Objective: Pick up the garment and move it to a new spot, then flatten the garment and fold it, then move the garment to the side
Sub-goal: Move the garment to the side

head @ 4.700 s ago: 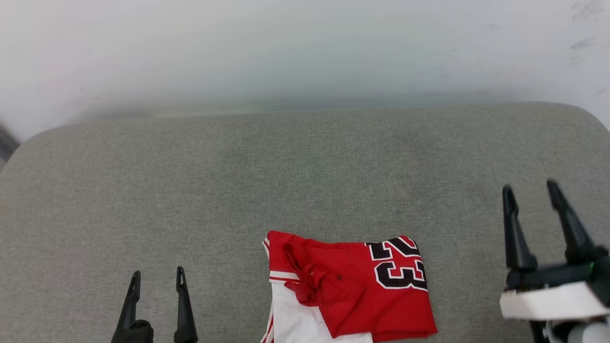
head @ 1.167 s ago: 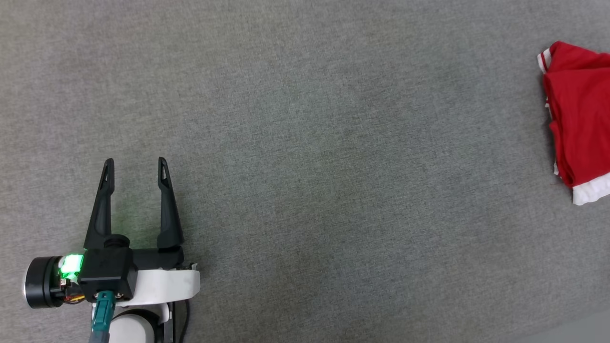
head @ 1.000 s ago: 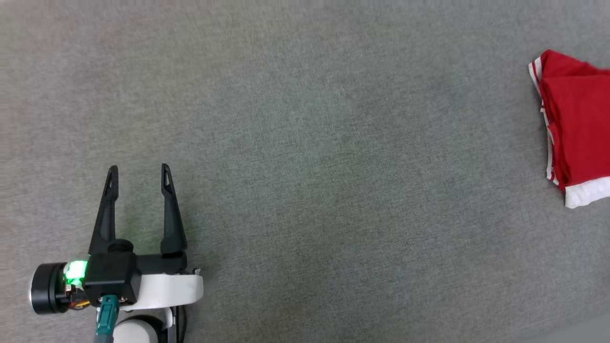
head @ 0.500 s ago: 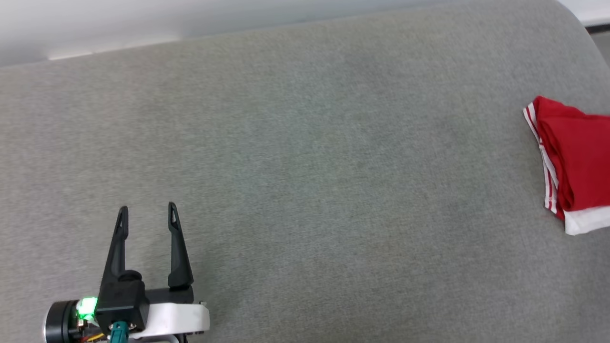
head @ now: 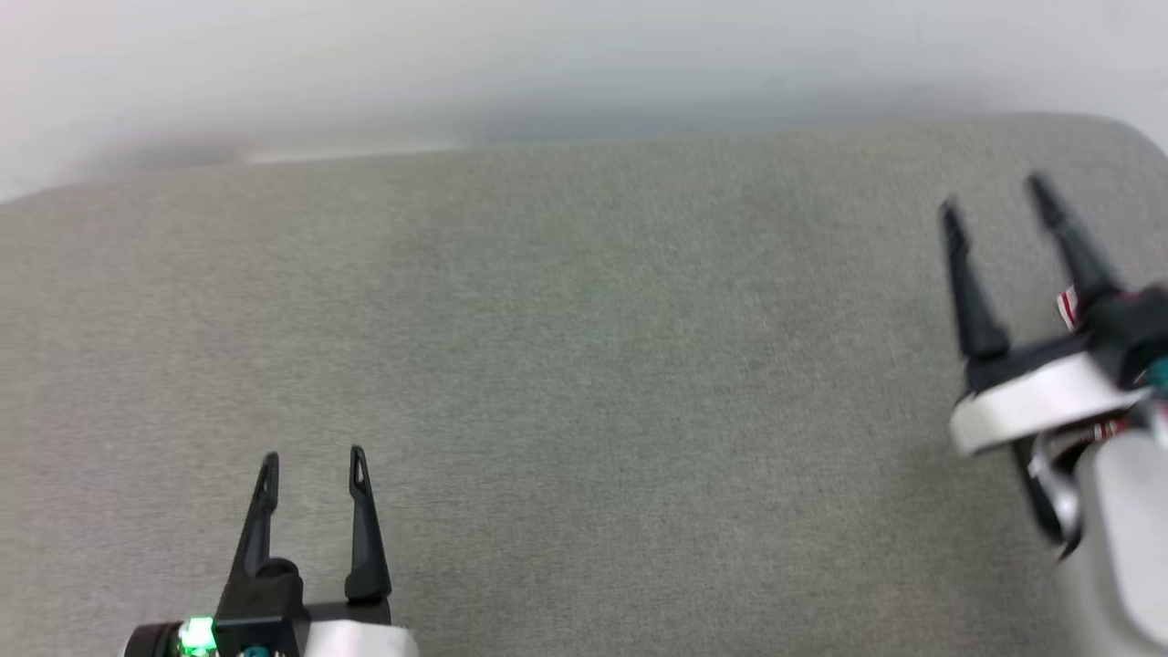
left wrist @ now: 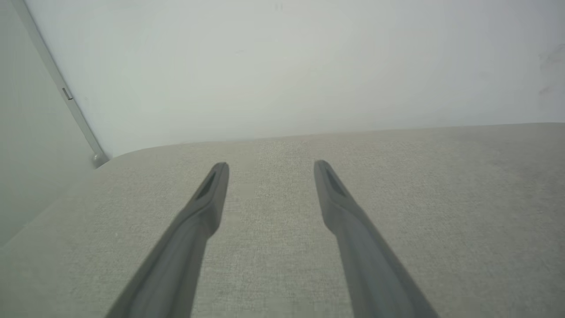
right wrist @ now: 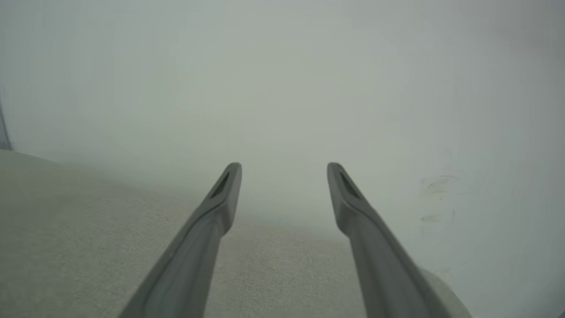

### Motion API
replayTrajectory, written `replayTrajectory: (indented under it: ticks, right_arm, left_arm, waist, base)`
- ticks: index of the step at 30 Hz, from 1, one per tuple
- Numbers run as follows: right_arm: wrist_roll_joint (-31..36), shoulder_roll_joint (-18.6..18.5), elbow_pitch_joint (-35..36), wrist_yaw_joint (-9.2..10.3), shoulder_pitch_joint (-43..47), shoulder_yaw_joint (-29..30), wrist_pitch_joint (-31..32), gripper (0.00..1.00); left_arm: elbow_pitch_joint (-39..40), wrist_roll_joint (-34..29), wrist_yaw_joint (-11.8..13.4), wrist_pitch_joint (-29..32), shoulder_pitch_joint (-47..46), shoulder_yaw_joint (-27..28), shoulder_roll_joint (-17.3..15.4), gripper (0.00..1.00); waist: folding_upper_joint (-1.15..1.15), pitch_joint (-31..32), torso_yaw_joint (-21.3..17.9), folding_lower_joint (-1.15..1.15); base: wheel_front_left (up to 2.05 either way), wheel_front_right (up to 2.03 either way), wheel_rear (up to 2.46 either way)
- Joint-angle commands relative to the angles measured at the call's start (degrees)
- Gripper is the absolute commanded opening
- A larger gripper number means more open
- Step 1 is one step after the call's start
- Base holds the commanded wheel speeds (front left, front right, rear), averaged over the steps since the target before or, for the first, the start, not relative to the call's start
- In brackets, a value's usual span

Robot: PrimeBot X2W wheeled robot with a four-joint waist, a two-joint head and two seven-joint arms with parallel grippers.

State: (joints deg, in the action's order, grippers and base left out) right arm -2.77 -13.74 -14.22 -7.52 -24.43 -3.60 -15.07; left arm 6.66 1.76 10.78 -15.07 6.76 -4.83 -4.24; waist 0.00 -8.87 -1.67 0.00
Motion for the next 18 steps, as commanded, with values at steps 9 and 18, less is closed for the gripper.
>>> replayTrajectory:
  ticks: [9,18]
  right_arm:
    - [0.3,7.3,4.5,0.06,15.2,3.0,-0.1,1.0]
    - [-0.2,10.2,10.3,0.06,25.7,4.9,-0.1,1.0]
  left_arm:
    - [-1.7,0.4,-0.8,-0.1,3.9,0.6,0.5,1.0]
    - [-2.4,1.3,-1.8,-0.1,6.9,1.2,0.9,1.0]
  waist:
    - [0.0,5.3,1.6,0.0]
    - [0.0,8.4,1.9,0.0]
  base:
    - [0.0,0.0,0.0]
    - [0.0,0.0,0.0]
